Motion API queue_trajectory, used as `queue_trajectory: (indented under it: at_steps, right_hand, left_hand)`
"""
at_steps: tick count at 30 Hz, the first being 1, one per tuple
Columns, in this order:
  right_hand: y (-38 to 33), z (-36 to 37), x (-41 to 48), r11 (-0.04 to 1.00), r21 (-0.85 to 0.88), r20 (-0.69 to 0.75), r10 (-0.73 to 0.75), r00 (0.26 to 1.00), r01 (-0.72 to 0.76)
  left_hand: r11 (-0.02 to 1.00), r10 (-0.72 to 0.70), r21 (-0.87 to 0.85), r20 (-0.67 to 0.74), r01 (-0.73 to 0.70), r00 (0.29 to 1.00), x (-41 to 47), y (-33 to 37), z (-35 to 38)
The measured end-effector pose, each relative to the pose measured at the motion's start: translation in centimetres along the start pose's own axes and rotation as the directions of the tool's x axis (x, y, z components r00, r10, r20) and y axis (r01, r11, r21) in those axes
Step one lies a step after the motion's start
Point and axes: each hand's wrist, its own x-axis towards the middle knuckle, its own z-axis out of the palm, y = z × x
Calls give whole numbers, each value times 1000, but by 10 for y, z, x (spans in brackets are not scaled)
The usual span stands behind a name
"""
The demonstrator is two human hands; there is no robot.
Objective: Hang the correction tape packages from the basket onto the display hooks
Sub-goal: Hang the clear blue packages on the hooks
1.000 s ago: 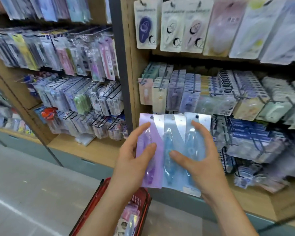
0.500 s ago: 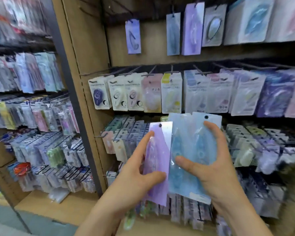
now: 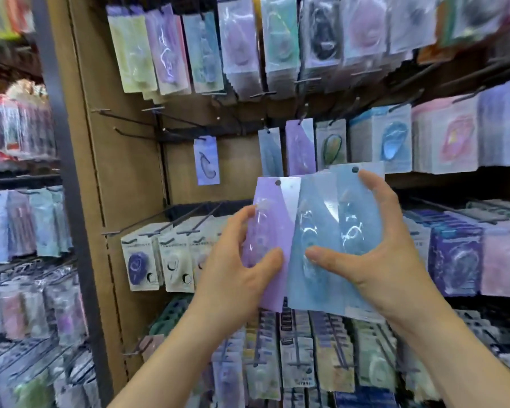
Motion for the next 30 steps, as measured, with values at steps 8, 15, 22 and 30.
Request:
queue_trajectory:
  at_steps: [8, 15, 22, 30]
  right_hand:
    - [18, -15, 70, 987, -161, -148, 6, 989, -30]
    - [22, -18, 93, 980, -185, -243, 22, 970, -68]
    - [23, -11, 99, 971, -215, -263, 48, 964, -107]
    - [19, -5, 105, 962, -245, -265, 50, 963, -118]
  left_hand:
    - [955, 206, 236, -88, -180, 975, 102, -4, 15]
    - [904, 376, 262, -111, -338, 920, 161, 10, 34]
    - [831, 340, 450, 57, -328, 939, 180, 2, 34]
    - [742, 303, 590, 127, -318, 944, 194, 3, 33]
